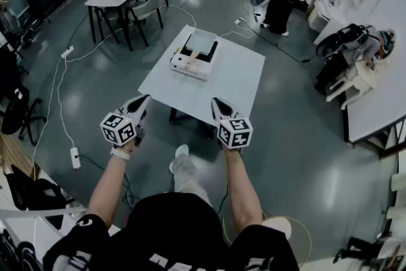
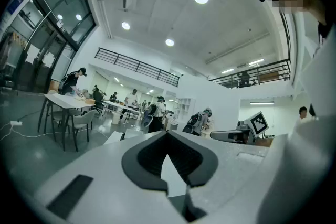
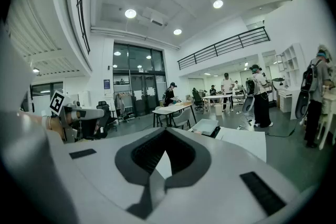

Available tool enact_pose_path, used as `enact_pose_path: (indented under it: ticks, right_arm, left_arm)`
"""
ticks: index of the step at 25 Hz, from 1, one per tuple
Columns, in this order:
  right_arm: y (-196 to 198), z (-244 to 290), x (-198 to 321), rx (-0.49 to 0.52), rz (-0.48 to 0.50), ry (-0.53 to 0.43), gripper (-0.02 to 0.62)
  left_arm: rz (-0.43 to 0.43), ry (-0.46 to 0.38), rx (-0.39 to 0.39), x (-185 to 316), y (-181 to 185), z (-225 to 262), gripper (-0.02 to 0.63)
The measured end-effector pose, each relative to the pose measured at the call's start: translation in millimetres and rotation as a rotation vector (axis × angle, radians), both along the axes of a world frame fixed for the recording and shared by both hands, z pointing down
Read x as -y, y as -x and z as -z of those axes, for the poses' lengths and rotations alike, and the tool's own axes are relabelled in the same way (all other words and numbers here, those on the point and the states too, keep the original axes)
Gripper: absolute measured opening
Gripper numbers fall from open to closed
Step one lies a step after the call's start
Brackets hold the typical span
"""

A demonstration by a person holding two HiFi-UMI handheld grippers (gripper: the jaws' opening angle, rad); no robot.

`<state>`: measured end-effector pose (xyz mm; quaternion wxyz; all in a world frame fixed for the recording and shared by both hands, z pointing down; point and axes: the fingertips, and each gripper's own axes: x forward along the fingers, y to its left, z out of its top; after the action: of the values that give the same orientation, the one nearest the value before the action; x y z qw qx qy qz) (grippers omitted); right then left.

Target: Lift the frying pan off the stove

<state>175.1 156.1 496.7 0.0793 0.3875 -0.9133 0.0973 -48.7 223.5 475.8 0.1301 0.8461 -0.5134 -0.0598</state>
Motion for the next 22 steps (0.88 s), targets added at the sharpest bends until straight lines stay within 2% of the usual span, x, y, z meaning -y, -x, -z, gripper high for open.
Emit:
enact_pose_path:
  ticks: [6,11,22]
  right_arm:
    - [11.7,-11.3,31.1,0.007,-0.018,0.018,-0.006]
    - [36.1,-20.4,69.9,0.002,-0.03,0.034,-0.006]
    - [102.9,-25.4,197.1,0.015,-0.05,0.06,-0.005]
  left_arm:
    - [-0.013,0.014,-0.006,27.2,10.6,-10.0,-0.003]
    - [-0.011,0.03,-0.008,60.2,40.2,-19.1,-0.003]
    - [-0.025,0.069,0.008,178.5,107.0,-25.0,-0.003]
